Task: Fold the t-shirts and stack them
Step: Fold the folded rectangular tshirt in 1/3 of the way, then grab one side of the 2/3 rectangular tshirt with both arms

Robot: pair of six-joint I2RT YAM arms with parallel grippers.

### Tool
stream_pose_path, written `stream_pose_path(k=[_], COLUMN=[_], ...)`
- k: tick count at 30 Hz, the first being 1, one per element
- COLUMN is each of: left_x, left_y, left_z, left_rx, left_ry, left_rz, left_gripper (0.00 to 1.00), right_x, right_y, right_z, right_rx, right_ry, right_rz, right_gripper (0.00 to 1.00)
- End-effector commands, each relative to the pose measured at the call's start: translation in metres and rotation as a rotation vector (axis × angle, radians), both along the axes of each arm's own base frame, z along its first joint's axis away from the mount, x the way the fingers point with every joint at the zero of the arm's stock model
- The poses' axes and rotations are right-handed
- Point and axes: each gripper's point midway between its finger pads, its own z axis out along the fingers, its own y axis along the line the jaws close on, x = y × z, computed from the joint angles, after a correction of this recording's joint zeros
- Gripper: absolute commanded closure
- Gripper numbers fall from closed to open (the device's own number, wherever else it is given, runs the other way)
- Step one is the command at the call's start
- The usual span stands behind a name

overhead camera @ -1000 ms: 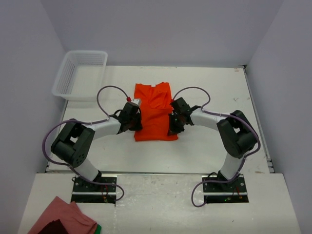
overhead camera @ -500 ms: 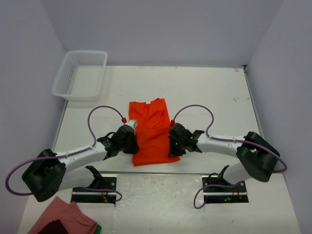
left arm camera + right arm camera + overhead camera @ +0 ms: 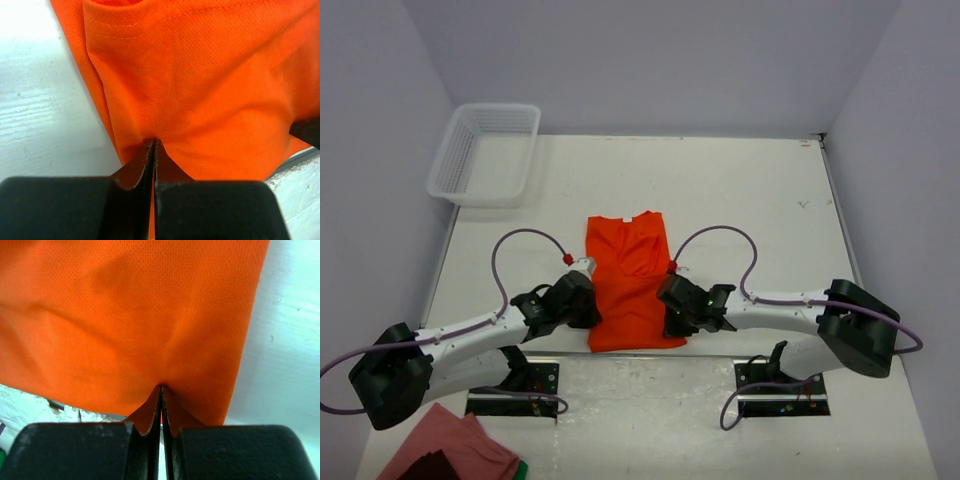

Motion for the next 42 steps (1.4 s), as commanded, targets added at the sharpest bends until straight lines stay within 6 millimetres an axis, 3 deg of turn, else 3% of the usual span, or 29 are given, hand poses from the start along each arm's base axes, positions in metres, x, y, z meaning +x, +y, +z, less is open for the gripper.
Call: stream_pose_path(k=[1,7,9,13,14,15,19,20,21,23,28,32,42], left_x=[0.002,0.009,0.007,0.010,0.010,0.011,0.007,0.006,0.002,-0.002,-0.009,-0.010,-0.013], left_y=[0.005,0.007,0.009,0.015,0.016,0.017,0.017,0.015,0.012,0.006,0.005,0.003,0.000], left_z=[0.007,0.030,0.038,0.054,0.056,0.057,0.051,0.049,0.046,0.045,0.043,0.044,0.041], left_rx=[0.038,0.035,0.043,0.072,0.077,0.084,0.094,0.089,0.079,0.044,0.015,0.014,0.022], left_ry=[-0.009,-0.079,-0.095,-0.142,-0.145,-0.151,-0.130,-0.120,-0.100,-0.087,-0.070,-0.070,-0.057], left_rz=[0.031,0.069,0.079,0.108,0.113,0.118,0.112,0.109,0.094,0.081,0.072,0.063,0.056], left_gripper=[1.00,1.00,1.00,1.00,1.00,1.00,1.00,1.00,1.00,0.92,0.91,0.91,0.91], right_x=[-0.008,-0.009,-0.005,-0.001,-0.002,0.000,-0.005,-0.006,-0.009,-0.013,-0.019,-0.021,-0.021], right_y=[-0.034,-0.031,-0.028,-0.034,-0.037,-0.039,-0.057,-0.060,-0.062,-0.068,-0.068,-0.071,-0.054], right_z=[-0.013,0.015,0.033,0.062,0.060,0.066,0.059,0.055,0.051,0.041,0.033,0.030,0.024], right_rx=[-0.166,-0.153,-0.108,-0.046,-0.057,-0.043,-0.079,-0.076,-0.069,-0.043,0.093,0.120,0.145], right_ry=[-0.005,-0.102,-0.152,-0.217,-0.213,-0.230,-0.210,-0.203,-0.192,-0.179,-0.171,-0.158,-0.136], right_rz=[-0.029,-0.010,-0.018,-0.043,-0.042,-0.052,-0.101,-0.113,-0.118,-0.145,-0.180,-0.214,-0.203], right_gripper=[1.00,1.00,1.00,1.00,0.98,0.94,0.54,0.39,0.32,0.27,0.30,0.36,0.46])
